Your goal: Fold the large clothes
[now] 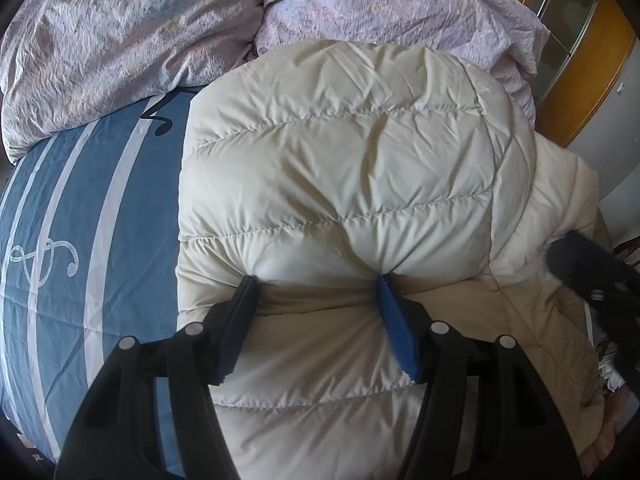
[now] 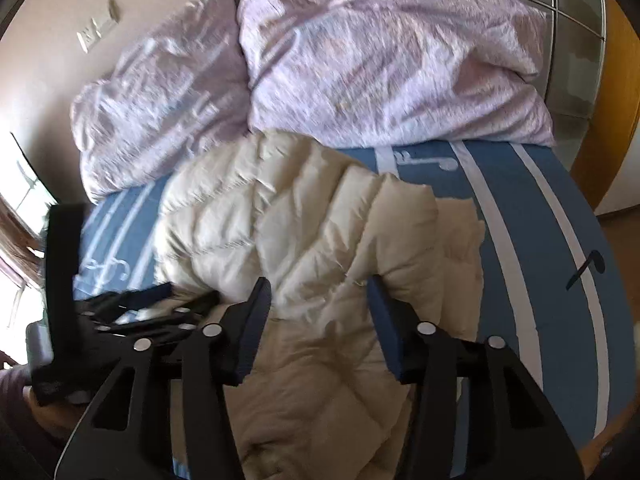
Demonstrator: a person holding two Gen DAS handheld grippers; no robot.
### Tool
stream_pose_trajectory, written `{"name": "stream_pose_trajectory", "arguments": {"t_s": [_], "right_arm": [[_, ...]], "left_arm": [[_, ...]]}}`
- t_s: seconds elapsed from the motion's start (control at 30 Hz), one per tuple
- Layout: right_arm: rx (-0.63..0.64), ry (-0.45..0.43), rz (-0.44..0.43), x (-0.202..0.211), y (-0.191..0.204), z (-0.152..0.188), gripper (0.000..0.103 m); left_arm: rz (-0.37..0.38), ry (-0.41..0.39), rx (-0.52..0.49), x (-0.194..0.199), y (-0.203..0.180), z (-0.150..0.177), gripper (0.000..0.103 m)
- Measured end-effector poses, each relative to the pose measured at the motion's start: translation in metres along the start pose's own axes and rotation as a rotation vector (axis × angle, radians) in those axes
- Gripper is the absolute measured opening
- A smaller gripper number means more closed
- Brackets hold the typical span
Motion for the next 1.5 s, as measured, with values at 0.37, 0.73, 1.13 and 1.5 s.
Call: {"name": "stream_pose_trajectory", "arguments": {"t_s": [0.37, 0.73, 1.13, 1.5], "right_arm": [[0.015, 0.074, 0.081, -0.029, -0.028, 0.031, 0.035], [0.014, 0.073, 0.072, -0.045, -0.040, 0.040, 0.035], [-0.041, 0.041, 0.050, -0.034, -0.047, 0.029, 0.036], [-0.006, -0.080, 0.062, -0.013, -0.020, -0.012, 0.049]], "left_arm": [[0.016, -0.022, -0.023, 0.004, -0.001, -0.005, 0.061], [0.031, -0.052, -0.065, 0.007, -0.009, -0.009, 0.061], [0.045, -0.116, -0.117, 0.023, -0.011, -0.024, 0.061], [-0.034, -0.126, -0.142, -0.002, 0.007, -0.051, 0.061]]}}
Point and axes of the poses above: each gripper's, at about its wrist camera, not at the fingertips, and x roughly against the way its jaws point, y to its left, z to its underside, the point moved 8 cm from there along -x, roughly the way its jaws point, and after that the axes turned 12 degrees about -y, right-handed, at the moved point
